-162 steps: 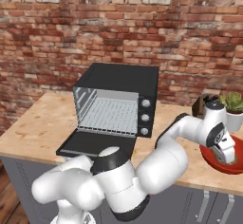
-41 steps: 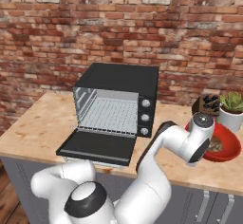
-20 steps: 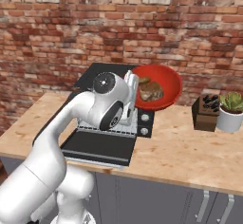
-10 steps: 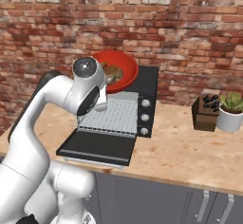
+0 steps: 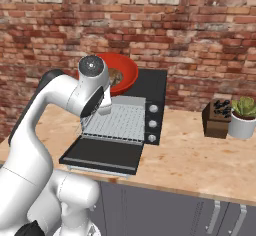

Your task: Pick up the heated bread from the toaster oven and place it in the bowl. Then move the bread bowl to the dining counter.

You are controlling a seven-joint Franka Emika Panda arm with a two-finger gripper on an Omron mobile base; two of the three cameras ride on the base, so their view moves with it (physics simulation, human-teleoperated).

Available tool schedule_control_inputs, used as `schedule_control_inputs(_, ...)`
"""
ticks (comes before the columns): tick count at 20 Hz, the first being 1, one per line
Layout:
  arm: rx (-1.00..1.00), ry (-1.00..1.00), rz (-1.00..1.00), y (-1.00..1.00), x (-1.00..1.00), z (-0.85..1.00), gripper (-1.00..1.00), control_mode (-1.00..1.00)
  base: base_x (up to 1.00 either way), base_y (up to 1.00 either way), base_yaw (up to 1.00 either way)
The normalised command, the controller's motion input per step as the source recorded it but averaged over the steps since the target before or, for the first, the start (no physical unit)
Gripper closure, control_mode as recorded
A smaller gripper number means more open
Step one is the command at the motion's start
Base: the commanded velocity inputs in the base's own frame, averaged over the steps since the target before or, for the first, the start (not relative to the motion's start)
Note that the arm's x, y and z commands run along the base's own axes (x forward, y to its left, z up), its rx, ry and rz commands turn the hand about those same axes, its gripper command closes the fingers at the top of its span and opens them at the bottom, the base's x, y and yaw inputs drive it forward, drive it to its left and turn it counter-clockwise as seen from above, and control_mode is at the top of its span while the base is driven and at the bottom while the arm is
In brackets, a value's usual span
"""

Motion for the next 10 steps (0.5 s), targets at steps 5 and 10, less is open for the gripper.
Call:
schedule_control_inputs(5, 0.0, 0.0, 0.0, 0.0, 0.0, 0.0, 1.0, 1.0, -0.51, -0.02, 0.15)
schedule_control_inputs(10, 0.0, 0.0, 0.0, 0.0, 0.0, 0.0, 1.0, 1.0, -1.0, -0.12, 0.59)
